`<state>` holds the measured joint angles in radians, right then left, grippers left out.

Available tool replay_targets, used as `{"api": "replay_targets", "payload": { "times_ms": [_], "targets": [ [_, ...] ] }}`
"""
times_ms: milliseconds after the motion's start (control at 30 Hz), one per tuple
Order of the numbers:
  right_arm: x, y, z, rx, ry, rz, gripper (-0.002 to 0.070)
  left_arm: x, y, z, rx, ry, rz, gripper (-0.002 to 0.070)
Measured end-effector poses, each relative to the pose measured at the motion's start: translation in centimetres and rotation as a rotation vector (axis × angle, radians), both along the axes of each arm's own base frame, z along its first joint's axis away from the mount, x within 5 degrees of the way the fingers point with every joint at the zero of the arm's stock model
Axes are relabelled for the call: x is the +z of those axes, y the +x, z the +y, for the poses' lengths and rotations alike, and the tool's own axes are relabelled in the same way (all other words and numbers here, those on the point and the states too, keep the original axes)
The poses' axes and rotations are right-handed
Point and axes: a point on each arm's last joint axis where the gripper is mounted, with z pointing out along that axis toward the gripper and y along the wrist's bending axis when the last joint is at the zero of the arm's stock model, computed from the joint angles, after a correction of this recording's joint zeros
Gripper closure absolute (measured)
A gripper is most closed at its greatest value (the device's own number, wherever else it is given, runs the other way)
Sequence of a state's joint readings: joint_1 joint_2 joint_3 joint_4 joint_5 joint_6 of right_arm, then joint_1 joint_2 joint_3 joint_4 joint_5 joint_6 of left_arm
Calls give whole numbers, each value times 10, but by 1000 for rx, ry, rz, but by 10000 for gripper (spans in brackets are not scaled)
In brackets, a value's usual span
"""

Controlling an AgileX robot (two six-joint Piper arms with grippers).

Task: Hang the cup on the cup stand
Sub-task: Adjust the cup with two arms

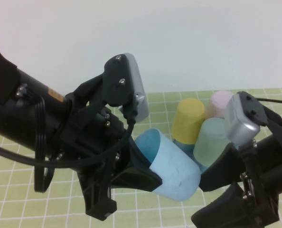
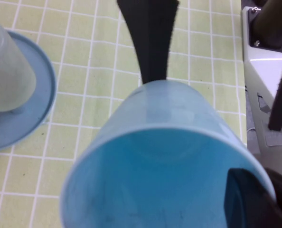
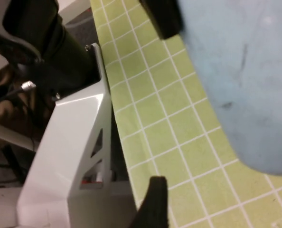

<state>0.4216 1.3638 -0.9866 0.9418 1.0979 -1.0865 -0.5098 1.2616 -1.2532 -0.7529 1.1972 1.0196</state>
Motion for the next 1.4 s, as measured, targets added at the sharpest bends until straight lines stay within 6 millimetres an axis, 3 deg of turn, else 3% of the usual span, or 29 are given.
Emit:
{"api": "replay_targets", "payload": {
  "times_ms": [233, 433, 700, 900, 1067, 1400],
  "targets": [
    [-1, 0, 0, -117, -24, 141, -15, -10, 2, 6, 83, 23, -46, 675],
    [0, 18, -6, -442, 1, 294, -16, -19, -5, 17, 223, -30, -153, 675],
    [20, 49, -10, -942, 356, 661, -16, -24, -10, 24, 407, -184, -288, 675],
    [38, 64, -11, -1094, 665, 888, -16, -23, -9, 8, 481, -308, -385, 675],
    [40, 67, -13, -1132, 724, 930, -16, -14, -14, -10, 501, -404, -486, 675],
    [4, 60, -18, -1239, 672, 1077, -17, -33, -16, -51, 445, -396, -549, 675]
  ]
}}
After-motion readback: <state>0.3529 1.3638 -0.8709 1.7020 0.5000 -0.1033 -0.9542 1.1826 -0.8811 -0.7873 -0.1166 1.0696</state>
